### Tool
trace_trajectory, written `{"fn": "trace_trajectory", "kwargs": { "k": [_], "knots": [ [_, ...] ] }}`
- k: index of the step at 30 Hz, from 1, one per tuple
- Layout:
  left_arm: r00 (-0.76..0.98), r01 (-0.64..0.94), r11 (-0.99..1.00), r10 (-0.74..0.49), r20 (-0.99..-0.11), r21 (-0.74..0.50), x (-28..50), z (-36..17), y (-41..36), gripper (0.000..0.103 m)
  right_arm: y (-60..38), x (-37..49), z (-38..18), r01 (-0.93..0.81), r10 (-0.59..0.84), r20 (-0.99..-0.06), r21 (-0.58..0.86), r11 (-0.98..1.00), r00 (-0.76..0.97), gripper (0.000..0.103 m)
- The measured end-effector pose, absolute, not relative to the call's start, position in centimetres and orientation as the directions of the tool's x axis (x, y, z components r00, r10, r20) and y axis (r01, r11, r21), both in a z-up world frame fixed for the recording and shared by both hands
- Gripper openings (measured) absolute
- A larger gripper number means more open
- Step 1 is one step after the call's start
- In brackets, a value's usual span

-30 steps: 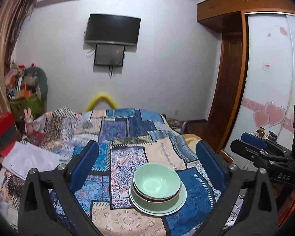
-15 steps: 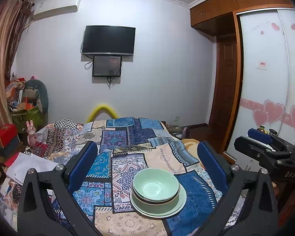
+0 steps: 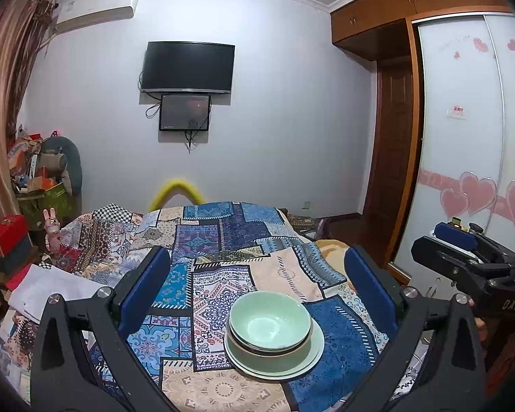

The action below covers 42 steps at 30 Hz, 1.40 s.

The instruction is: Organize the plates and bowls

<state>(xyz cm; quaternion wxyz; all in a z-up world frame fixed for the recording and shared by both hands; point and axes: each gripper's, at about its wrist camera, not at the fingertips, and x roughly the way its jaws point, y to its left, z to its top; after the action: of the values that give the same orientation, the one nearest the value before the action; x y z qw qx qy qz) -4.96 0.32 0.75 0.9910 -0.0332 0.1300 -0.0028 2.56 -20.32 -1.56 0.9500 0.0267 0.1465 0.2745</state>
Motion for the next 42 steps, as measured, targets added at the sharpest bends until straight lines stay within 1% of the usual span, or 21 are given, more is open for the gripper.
{"fn": "trace_trajectory", "kwargs": {
  "k": [26, 34, 42],
  "knots": [
    [0.962, 0.003, 0.996, -0.027, -0.273, -0.086, -4.26, 0.19, 0.57, 0.103, -20.67, 2.58, -1.45, -0.505, 0.523, -0.263, 0.137, 0.852, 0.811, 0.103],
    [0.960, 0.029, 0.994, -0.057, -0.276, -0.102, -4.02, 0.24, 0.61, 0.103, -20.67, 2.61, -1.32, -0.505, 0.522, -0.265, 0.136, 0.853, 0.811, 0.103],
    [0.963, 0.019, 0.996, -0.042, -0.268, -0.088, -4.13, 0.23, 0.25, 0.103, -20.32, 2.60, -1.18, -0.506, 0.523, -0.269, 0.135, 0.852, 0.809, 0.103]
  ]
}}
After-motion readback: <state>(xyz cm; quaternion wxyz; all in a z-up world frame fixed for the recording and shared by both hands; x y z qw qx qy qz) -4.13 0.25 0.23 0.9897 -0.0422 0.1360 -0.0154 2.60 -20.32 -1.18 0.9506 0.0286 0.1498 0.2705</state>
